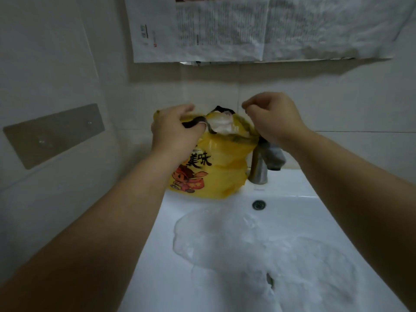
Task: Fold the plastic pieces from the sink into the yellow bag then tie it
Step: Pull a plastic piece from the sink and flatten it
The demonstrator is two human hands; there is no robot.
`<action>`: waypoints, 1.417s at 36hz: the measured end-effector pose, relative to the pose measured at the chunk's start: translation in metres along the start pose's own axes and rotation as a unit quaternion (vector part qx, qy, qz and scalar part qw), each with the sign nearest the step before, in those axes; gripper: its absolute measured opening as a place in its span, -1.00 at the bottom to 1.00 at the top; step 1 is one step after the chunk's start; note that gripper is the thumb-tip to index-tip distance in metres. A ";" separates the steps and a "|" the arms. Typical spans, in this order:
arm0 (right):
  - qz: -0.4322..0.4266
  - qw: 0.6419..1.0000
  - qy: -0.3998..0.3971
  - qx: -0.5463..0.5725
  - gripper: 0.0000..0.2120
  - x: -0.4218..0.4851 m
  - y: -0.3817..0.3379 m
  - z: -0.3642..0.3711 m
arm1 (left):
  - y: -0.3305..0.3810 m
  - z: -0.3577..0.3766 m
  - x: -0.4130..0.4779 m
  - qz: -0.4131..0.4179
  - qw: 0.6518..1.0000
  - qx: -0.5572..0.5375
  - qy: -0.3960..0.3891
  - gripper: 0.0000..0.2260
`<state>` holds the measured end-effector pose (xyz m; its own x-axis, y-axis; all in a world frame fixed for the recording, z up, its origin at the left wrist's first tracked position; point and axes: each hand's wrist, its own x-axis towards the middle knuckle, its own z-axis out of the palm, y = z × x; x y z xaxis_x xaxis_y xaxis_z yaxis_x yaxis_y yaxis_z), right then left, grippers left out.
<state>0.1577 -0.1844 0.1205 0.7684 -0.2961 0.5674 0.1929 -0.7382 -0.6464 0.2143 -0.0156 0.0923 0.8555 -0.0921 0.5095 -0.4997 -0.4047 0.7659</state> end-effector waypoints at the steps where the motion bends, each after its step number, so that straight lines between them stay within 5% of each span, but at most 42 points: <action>1: 0.004 1.000 -0.001 -0.004 -0.73 -0.007 0.000 -0.003 | 0.002 -0.002 -0.004 0.002 1.000 0.005 0.021 -0.53; 6: 0.043 0.999 0.001 0.024 -0.79 -0.054 0.003 -0.022 | 0.016 -0.001 -0.044 0.009 0.991 -0.025 0.132 -0.54; 9: 0.061 0.998 -0.007 0.009 -0.81 -0.091 0.015 -0.031 | 0.020 0.013 -0.080 0.017 0.989 -0.080 0.121 -0.63; 15: 0.184 0.960 -0.195 -0.085 -0.77 -0.167 0.069 -0.031 | 0.002 0.057 -0.157 -0.093 0.987 -0.068 -0.112 -0.71; 18: 0.210 0.882 -0.373 -0.199 -0.45 -0.201 0.094 -0.026 | -0.003 0.071 -0.175 -0.127 0.955 -0.007 -0.269 -0.65; 20: 0.245 0.777 -0.513 -0.271 -0.19 -0.216 0.101 -0.025 | -0.003 0.075 -0.180 -0.128 0.937 0.015 -0.324 -0.62; 22: 0.249 0.695 -0.581 -0.343 -0.11 -0.220 0.105 -0.024 | -0.005 0.077 -0.183 -0.121 0.935 0.038 -0.332 -0.62; 24: 0.224 0.675 -0.589 -0.384 -0.20 -0.218 0.107 -0.021 | -0.008 0.078 -0.186 -0.110 0.931 0.061 -0.342 -0.61; 29: 0.196 0.702 -0.551 -0.408 -0.64 -0.218 0.127 -0.003 | -0.016 0.074 -0.190 -0.098 0.907 0.090 -0.400 -0.61; 31: 0.221 0.757 -0.492 -0.369 -0.73 -0.217 0.132 -0.002 | -0.023 0.069 -0.187 -0.098 0.913 0.085 -0.387 -0.59; 34: 0.319 0.872 -0.360 -0.085 -0.86 -0.205 0.128 -0.008 | -0.032 0.066 -0.180 -0.129 0.926 0.046 -0.351 -0.42; 35: 0.353 0.881 -0.309 0.059 -0.91 -0.200 0.119 -0.011 | -0.032 0.064 -0.177 -0.150 0.929 0.018 -0.338 -0.34; 38: 0.352 0.843 -0.213 0.347 -0.86 -0.191 0.097 -0.020 | -0.031 0.063 -0.168 -0.210 0.914 -0.081 -0.337 -0.12; 41: 0.314 0.800 -0.222 0.461 -0.78 -0.187 0.076 -0.021 | -0.026 0.065 -0.164 -0.241 0.882 -0.178 -0.363 0.03; 43: 0.303 0.787 -0.244 0.478 -0.75 -0.188 0.071 -0.017 | -0.023 0.066 -0.162 -0.241 0.872 -0.223 -0.363 -0.15; 47: 0.304 0.815 -0.200 0.452 -0.76 -0.188 0.073 -0.012 | -0.024 0.068 -0.159 -0.211 0.893 -0.239 -0.318 -0.81; 51: 0.331 0.841 -0.091 0.419 -0.86 -0.179 0.085 -0.017 | -0.020 0.068 -0.154 -0.244 0.903 -0.266 -0.235 -0.93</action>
<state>0.0264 -0.2040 -0.0274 0.9425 -0.3200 -0.0959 -0.0100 0.2600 -0.9656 0.1021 -0.0547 -0.0282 0.8920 -0.4473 -0.0657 0.0642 -0.0187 0.9978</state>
